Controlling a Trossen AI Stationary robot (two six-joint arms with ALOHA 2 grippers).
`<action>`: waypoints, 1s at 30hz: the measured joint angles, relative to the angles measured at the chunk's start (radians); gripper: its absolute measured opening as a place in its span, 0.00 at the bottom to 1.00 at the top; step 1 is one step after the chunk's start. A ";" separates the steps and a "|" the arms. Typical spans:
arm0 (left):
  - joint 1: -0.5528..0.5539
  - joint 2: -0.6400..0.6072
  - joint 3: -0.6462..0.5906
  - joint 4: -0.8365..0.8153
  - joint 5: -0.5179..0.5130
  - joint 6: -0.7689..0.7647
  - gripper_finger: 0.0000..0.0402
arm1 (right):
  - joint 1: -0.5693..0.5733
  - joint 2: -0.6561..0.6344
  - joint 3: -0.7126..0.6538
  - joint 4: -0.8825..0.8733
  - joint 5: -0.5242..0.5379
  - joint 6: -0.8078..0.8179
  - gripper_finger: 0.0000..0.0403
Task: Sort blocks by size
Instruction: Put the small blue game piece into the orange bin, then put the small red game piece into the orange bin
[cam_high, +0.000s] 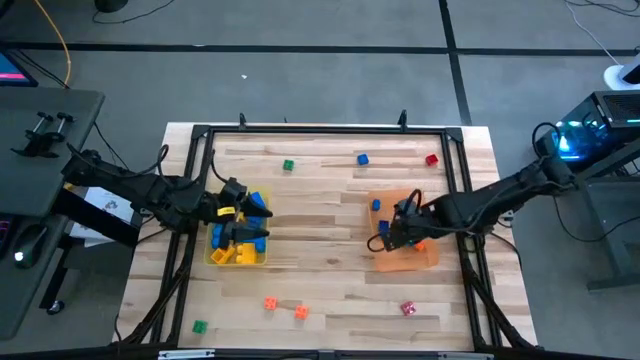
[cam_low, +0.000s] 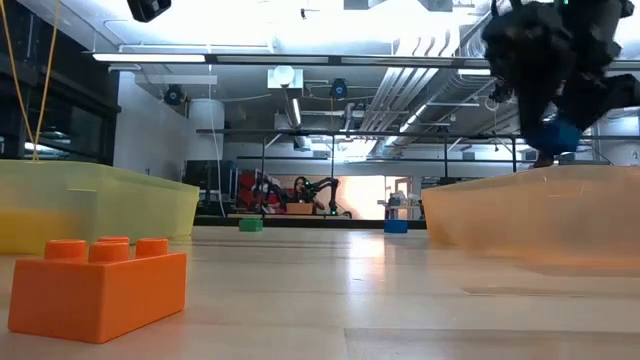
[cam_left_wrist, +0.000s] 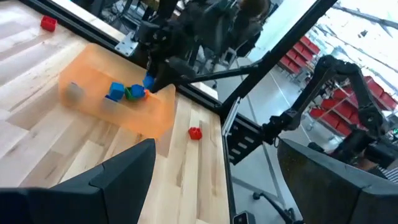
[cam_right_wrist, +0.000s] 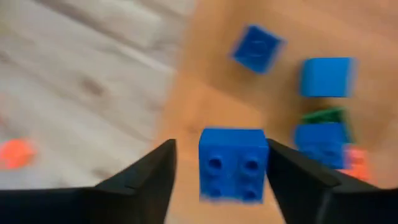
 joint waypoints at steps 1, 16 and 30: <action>0.000 0.000 0.000 -0.004 0.000 0.000 0.81 | 0.007 0.000 0.005 0.028 0.000 -0.001 0.61; 0.000 0.000 0.000 -0.014 -0.023 -0.056 0.81 | 0.334 0.030 0.052 0.277 -0.151 0.130 0.71; 0.000 0.000 0.000 -0.014 -0.084 -0.082 0.81 | 0.491 0.512 0.259 0.054 -0.214 0.399 0.71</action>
